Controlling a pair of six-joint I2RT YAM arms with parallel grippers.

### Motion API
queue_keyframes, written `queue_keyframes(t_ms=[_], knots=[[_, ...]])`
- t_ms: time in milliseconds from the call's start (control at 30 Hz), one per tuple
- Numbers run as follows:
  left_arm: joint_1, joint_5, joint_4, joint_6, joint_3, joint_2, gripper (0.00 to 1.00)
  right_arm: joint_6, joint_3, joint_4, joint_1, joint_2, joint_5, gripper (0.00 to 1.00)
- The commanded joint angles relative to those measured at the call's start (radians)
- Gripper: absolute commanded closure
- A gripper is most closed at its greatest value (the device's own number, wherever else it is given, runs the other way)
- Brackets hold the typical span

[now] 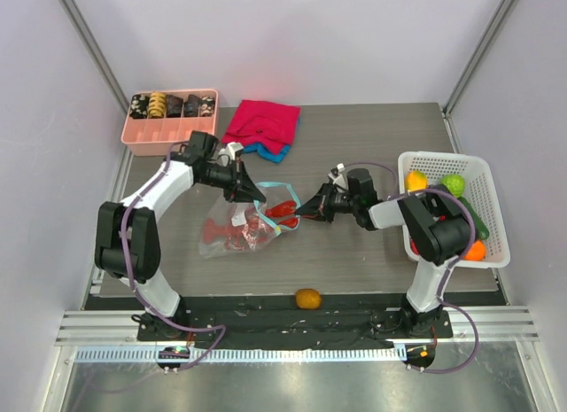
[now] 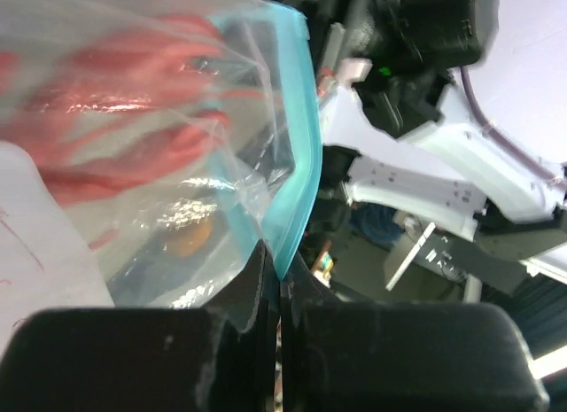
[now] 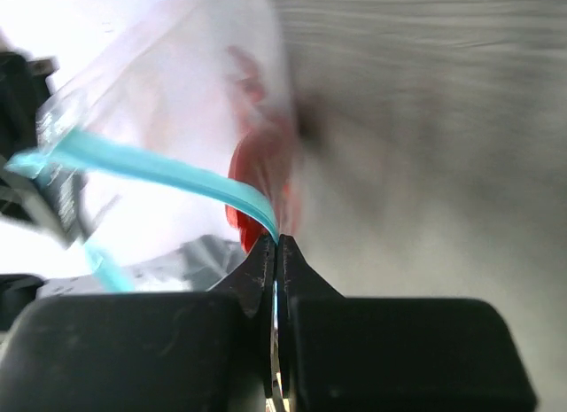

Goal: Place the food in the zip-top bag and seal the zipper
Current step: Adjust the zipper food storage bag at the center of the board.

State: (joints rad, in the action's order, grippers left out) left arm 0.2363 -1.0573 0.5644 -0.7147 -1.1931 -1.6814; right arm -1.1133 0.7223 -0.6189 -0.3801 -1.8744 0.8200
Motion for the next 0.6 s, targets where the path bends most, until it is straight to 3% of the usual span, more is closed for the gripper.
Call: queue_keyframes(t_ms=[0, 100, 167, 333, 567], knots=[[-0.043, 0.136, 0.332, 0.243, -0.187, 0.063, 1.00, -0.066, 0.014, 0.077, 0.009, 0.232, 0.045, 0.99], [-0.035, 0.311, 0.480, 0.369, -0.336, 0.103, 1.00, -0.068, 0.032, 0.174, 0.004, 0.331, 0.065, 0.99], [-0.031, 0.419, 0.537, 0.415, -0.367, 0.129, 1.00, 0.025, 0.089, 0.323, 0.004, 0.363, 0.070, 0.99], [-0.015, 0.611, 0.633, 0.495, -0.454, 0.190, 1.00, 0.063, 0.195, 0.393, 0.001, 0.420, 0.106, 0.99], [0.018, 0.533, 0.850, 0.618, -0.618, 0.241, 1.00, -0.115, 0.324, 0.349, -0.020, 0.411, 0.203, 0.99]])
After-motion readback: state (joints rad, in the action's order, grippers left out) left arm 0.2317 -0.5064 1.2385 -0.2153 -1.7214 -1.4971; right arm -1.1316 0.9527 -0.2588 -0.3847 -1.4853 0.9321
